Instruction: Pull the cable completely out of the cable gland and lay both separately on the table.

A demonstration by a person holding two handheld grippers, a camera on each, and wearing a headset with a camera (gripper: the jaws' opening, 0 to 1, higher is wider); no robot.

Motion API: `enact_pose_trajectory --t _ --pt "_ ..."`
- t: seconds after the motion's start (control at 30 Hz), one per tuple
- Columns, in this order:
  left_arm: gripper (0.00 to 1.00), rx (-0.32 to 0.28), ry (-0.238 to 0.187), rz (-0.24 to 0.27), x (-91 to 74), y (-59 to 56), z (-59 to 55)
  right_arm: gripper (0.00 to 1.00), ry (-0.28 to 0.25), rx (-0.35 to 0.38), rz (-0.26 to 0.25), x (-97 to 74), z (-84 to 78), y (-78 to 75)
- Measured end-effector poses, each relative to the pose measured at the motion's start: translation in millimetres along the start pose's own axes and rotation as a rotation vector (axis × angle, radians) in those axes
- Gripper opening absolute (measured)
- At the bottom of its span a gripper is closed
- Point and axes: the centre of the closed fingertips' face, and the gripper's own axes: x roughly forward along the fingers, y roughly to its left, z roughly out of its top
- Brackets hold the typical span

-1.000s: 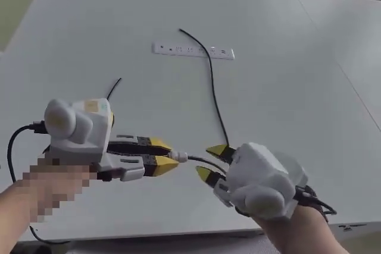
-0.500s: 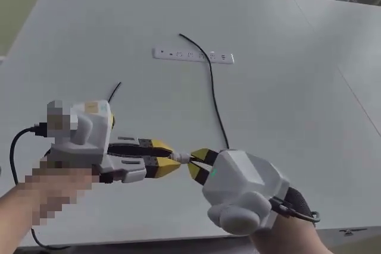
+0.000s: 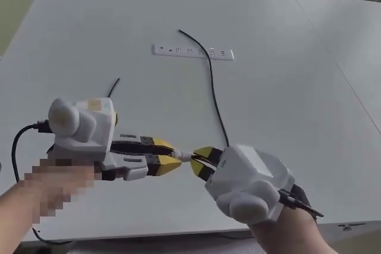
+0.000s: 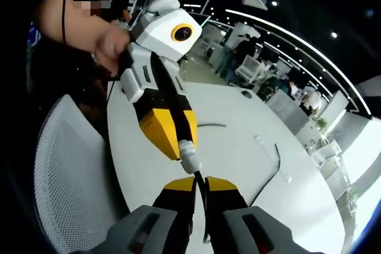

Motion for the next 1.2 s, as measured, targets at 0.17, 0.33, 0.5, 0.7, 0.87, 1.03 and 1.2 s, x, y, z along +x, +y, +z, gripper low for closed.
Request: enact_pose_trajectory --t 0.17,0.33,0.5,0.7,0.87,1.03,1.2 --pt "0.15 0.008 0.010 0.003 2.0 0.6 -1.7 0.00 -0.010 0.070 0.009 1.6 -2.7 0.3" --pt "0.15 0.006 0.013 0.007 2.3 1.2 -2.5 0.00 -0.004 0.096 0.006 2.5 -7.6 -0.6" --pt "0.15 0.006 0.014 0.011 2.0 3.5 -2.8 0.00 0.000 0.127 -0.001 4.1 -11.4 -3.3" --pt "0.15 0.003 0.013 0.013 3.2 5.1 -2.5 0.00 -0.002 0.152 -0.005 4.9 -12.9 -4.6" --pt "0.15 0.006 0.016 0.016 4.4 6.8 -2.9 0.00 0.016 0.164 -0.018 4.7 -18.0 -7.3" --pt "0.15 -0.002 0.010 0.015 2.4 8.1 -2.2 0.00 0.030 0.212 -0.025 4.3 -29.4 -13.2" --pt "0.15 -0.006 0.008 0.013 3.4 7.9 -1.9 0.00 0.049 0.284 -0.038 5.7 -43.6 -17.9"
